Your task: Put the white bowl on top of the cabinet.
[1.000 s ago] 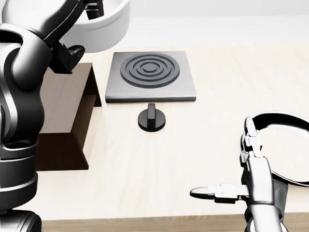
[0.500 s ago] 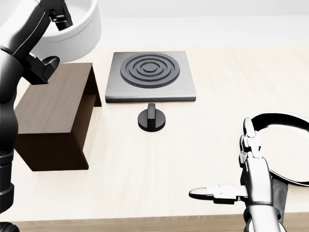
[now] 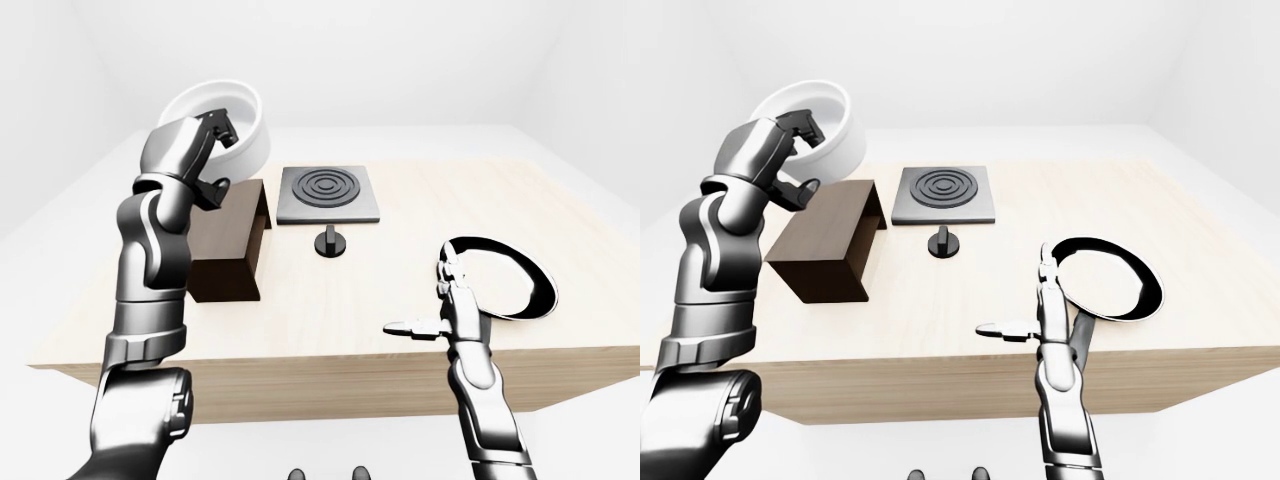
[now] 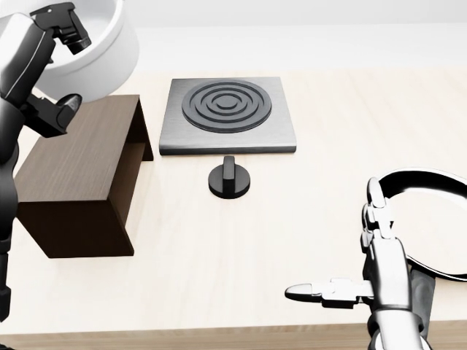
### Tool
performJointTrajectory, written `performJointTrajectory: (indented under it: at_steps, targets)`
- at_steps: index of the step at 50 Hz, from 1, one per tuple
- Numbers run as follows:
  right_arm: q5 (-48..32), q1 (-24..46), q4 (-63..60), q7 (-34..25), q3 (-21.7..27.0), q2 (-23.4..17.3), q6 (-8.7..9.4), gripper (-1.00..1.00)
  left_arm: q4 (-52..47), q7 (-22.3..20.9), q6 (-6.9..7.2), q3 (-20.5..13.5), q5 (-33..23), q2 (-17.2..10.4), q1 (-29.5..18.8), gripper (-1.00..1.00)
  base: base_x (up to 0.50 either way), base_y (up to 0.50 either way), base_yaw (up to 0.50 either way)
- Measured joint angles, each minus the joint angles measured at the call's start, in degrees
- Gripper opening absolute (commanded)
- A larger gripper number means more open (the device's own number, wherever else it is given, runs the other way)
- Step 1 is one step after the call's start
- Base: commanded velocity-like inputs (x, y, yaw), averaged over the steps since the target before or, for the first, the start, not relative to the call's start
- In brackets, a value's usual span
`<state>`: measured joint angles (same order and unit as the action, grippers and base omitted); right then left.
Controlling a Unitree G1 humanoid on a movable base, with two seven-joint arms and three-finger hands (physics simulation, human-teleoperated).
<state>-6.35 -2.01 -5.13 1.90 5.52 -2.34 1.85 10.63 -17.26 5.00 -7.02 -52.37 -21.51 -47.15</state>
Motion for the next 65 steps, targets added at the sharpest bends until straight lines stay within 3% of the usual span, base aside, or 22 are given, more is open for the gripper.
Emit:
performJointTrajectory:
  at_steps: [29,65]
  targets:
    - [-0.7,0.0,0.8,0.3,-0.5,0.1,-0.70,1.00,3.9,7.8,0.00,-1.1,6.6,-1.7,4.6,-1.00,0.00,0.00,0.00]
    - [-1.2,0.4,2.1,0.5,-0.9,0.1,-1.51,1.00,16.8,11.5,0.00,0.2,5.9,-2.3,3.7,-1.00,0.00,0.00,0.00]
